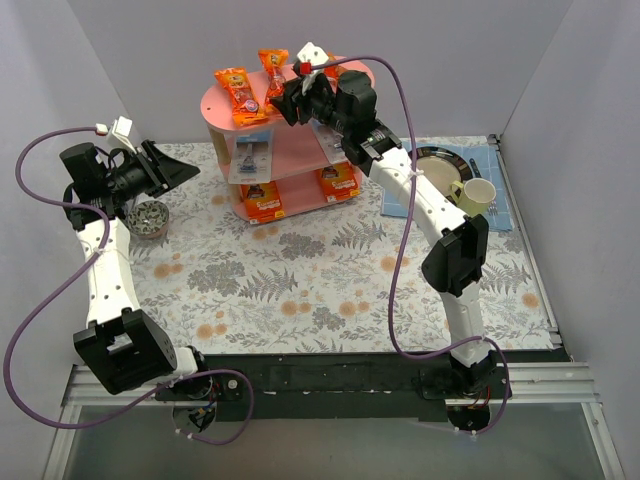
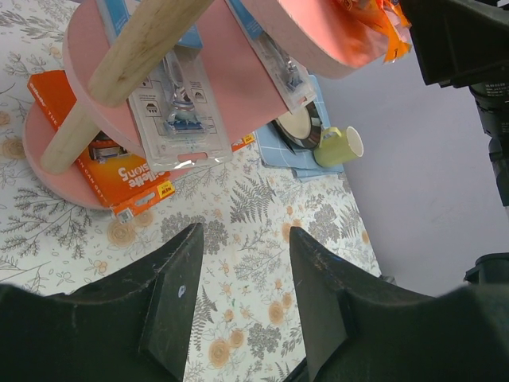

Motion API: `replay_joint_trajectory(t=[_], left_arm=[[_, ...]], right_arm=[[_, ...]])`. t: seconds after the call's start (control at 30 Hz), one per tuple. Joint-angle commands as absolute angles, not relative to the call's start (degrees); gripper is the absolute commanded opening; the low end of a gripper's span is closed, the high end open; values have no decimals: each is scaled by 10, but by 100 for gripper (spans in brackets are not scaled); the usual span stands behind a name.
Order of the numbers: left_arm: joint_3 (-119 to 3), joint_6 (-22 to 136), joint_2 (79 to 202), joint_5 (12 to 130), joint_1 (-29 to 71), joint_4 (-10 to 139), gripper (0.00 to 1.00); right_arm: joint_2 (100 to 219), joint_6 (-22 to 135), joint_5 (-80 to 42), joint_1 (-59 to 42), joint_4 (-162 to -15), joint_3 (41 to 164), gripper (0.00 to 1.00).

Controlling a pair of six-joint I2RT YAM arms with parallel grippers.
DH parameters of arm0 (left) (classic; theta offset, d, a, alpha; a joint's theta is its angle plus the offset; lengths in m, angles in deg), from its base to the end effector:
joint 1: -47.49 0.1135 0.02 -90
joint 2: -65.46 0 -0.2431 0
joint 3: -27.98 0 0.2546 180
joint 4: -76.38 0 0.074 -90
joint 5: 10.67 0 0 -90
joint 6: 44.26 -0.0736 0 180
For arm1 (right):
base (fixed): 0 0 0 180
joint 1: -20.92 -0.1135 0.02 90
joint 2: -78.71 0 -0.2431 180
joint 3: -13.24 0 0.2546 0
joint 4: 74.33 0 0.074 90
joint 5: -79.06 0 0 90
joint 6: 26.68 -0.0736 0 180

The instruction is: Place and organize the shaving razors onto the shelf

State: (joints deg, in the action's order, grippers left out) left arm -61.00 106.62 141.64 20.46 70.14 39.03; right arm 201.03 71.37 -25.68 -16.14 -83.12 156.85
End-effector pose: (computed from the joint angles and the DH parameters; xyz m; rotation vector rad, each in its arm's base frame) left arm 0.3123 0.0621 0.3594 -0.7658 1.9114 -1.4394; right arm 0.4108 0.3337 0.4428 -0.7281 1.1784 0.5980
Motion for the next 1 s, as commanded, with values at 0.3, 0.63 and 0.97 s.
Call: replay_joint_trajectory(t=[0.3,0.63,0.97], left_arm=[[-591,1055,1371,225,702,382,48],[-582,1051,1367,228,702,379,49],[-568,1069,1375,219,702,405,49]], right_arm=[[1999,715,-263,-138,-870,1561,41],[1973,716,-261,-134,-910,1533,35],[1937,750,-254,-134,-932,1497,34]])
